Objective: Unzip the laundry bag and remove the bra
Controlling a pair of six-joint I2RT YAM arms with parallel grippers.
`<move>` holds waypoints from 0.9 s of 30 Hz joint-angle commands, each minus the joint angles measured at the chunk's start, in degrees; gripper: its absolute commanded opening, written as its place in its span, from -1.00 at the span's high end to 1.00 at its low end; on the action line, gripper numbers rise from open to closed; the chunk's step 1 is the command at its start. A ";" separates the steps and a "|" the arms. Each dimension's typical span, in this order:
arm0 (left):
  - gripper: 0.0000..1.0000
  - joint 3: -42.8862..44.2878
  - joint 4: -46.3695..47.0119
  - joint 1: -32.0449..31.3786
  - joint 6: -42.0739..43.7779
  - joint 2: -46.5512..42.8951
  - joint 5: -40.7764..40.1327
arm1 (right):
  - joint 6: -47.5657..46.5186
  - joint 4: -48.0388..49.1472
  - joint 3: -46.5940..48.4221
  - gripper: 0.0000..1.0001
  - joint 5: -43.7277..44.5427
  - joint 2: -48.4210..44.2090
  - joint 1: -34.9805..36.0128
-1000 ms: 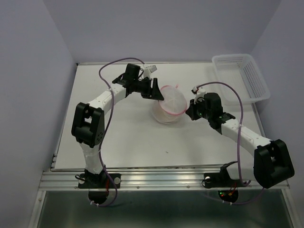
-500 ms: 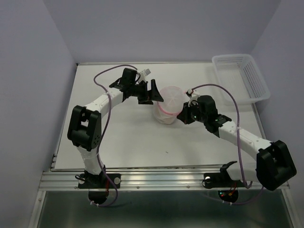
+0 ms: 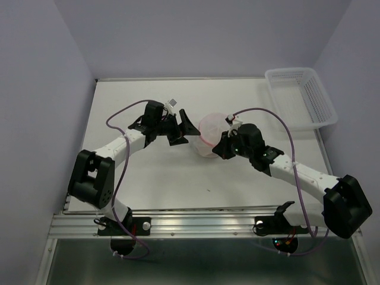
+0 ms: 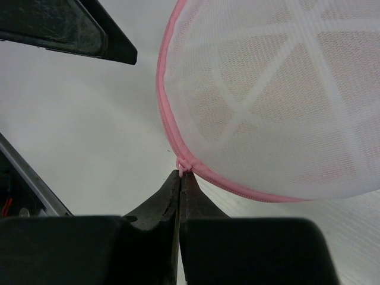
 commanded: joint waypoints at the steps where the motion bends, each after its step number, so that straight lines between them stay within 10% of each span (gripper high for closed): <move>1: -0.92 -0.94 8.22 -1.73 -5.55 1.02 -0.60 | 0.45 3.51 0.38 0.99 1.33 -0.18 0.86; 10: -0.70 3.02 11.92 -6.04 -8.89 7.44 1.69 | 0.28 3.95 -0.93 0.99 2.12 -0.09 0.86; 21: 1.00 2.05 15.26 -6.66 -11.53 7.80 3.09 | 0.02 2.29 -0.32 0.99 5.09 1.83 0.86; 27: 1.00 3.28 15.87 -6.13 -10.39 8.85 5.81 | -2.26 -1.32 1.26 0.99 11.95 2.37 0.86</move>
